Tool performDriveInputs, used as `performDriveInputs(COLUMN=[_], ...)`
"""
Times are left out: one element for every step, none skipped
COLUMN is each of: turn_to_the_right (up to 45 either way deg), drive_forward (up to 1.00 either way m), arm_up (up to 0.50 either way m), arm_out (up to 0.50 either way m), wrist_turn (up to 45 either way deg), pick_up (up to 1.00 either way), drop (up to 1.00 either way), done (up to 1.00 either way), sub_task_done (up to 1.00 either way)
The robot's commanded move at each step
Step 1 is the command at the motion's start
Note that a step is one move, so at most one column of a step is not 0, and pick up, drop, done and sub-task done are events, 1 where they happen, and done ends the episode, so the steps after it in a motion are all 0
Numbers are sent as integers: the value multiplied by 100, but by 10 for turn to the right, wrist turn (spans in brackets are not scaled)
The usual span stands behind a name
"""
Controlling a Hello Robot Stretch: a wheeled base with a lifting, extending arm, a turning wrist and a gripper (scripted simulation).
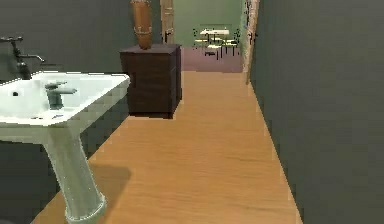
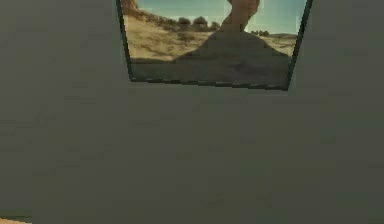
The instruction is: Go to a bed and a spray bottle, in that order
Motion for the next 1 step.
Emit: performDriveInputs(turn_to_the_right=[60], drive_forward=[0], arm_up=[0], arm_out=[0], wrist_turn=[0], pick_up=[0], drop=[0], done=[0], sub_task_done=[0])
